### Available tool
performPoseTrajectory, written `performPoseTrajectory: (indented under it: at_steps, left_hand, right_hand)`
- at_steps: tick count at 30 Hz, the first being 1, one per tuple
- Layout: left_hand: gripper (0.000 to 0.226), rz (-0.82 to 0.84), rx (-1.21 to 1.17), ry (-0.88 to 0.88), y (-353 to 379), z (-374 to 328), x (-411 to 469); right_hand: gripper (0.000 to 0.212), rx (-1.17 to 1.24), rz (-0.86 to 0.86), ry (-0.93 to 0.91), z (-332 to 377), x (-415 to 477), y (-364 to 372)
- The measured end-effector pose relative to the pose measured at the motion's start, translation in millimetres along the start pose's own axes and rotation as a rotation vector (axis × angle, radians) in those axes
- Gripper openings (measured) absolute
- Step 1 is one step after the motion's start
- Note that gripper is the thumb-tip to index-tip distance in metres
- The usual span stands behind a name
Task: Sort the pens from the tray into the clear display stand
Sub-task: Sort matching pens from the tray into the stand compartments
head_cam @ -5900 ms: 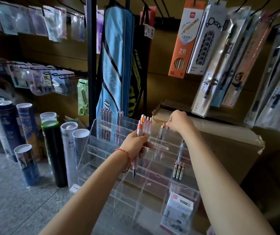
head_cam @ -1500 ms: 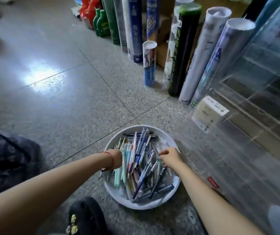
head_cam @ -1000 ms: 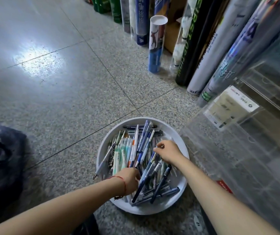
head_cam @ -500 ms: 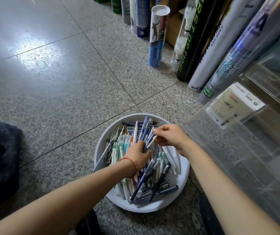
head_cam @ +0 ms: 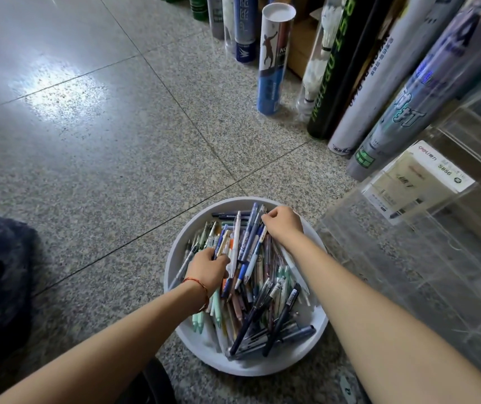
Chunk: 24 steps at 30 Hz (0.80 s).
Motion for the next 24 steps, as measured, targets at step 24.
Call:
performPoseTrajectory:
  at_steps: [24]
  left_hand:
    - [0.036, -0.075, -0.032, -0.042, -31.6, -1.3, 2.2]
  right_hand:
    - [0.031, 0.273, 0.034, 0.152, 16.8, 11.7, 7.8]
Point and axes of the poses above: each hand's wrist, its own x-axis towards the middle knuckle, its own y-axis out of the palm, z = x × y, the point moved 7 cm from there along x, towards the middle knuckle, and after that the axes turned 14 degrees about x, right-handed, at the moved point
